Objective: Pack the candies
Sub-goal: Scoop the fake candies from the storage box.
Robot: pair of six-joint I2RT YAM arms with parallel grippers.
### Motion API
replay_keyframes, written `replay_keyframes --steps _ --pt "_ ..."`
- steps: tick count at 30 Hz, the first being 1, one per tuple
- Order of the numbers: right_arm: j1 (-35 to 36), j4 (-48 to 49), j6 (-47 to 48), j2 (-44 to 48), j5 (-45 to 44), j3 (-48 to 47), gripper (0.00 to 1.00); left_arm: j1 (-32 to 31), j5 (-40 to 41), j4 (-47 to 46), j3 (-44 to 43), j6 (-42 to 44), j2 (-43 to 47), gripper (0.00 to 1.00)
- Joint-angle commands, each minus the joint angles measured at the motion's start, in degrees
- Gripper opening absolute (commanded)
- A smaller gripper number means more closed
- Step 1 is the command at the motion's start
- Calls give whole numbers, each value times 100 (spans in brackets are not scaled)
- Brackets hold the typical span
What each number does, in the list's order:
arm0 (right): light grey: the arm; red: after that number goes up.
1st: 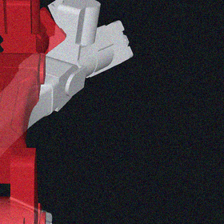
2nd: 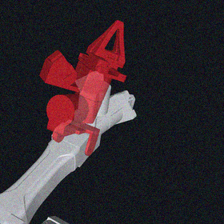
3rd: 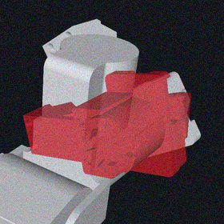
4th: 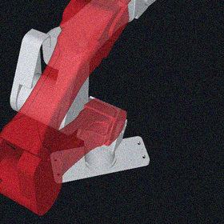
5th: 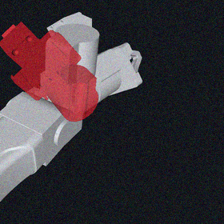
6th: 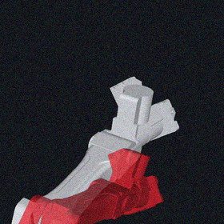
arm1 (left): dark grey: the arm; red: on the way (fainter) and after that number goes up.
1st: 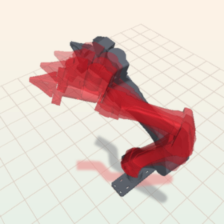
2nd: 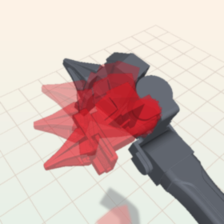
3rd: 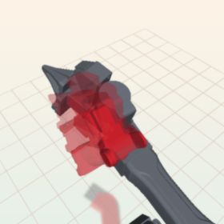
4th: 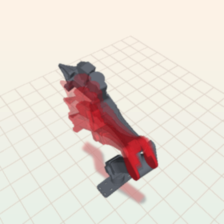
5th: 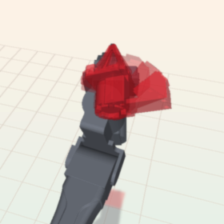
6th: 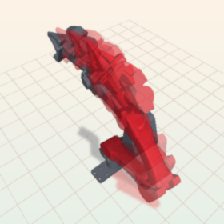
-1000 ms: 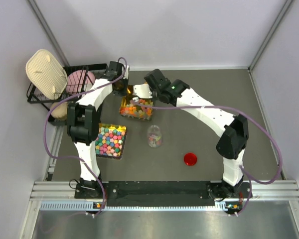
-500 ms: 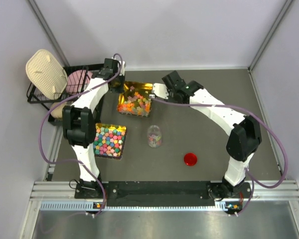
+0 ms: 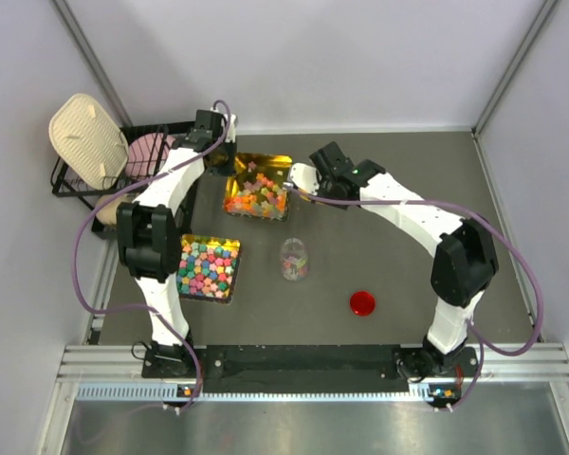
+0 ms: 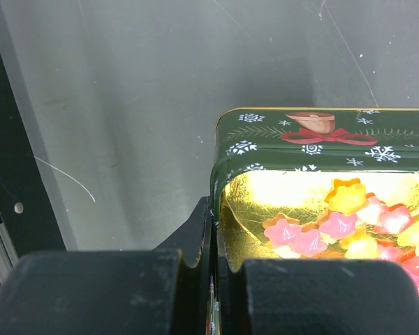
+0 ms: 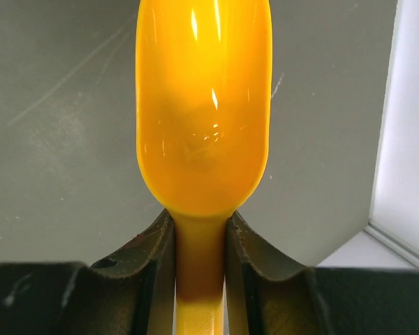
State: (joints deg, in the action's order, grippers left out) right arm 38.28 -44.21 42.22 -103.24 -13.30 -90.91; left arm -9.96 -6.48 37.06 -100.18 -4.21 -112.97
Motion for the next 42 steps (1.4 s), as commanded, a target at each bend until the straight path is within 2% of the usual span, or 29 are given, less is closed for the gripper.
replay_keyframes --steps 1,8,18,22,28,36,42 --pt "223 263 -205 59 223 -435 0 11 -301 -261 -142 -186 302 0" --pt "382 281 -223 -47 205 -664 0 11 -319 -260 -107 -177 258 0" --pt "408 290 -407 304 486 -840 0 11 -363 -243 -116 -168 187 0" --pt "391 290 -241 217 -301 -805 0 2 -345 -225 -124 -177 170 0" --pt "48 290 -73 357 -944 -735 0 3 -292 -252 -116 -159 249 0" --pt "-14 298 278 735 -1333 -717 0 11 -310 -225 -107 -168 205 0" --pt "521 290 918 867 -1631 -875 0 2 -266 -199 -133 -159 135 0"
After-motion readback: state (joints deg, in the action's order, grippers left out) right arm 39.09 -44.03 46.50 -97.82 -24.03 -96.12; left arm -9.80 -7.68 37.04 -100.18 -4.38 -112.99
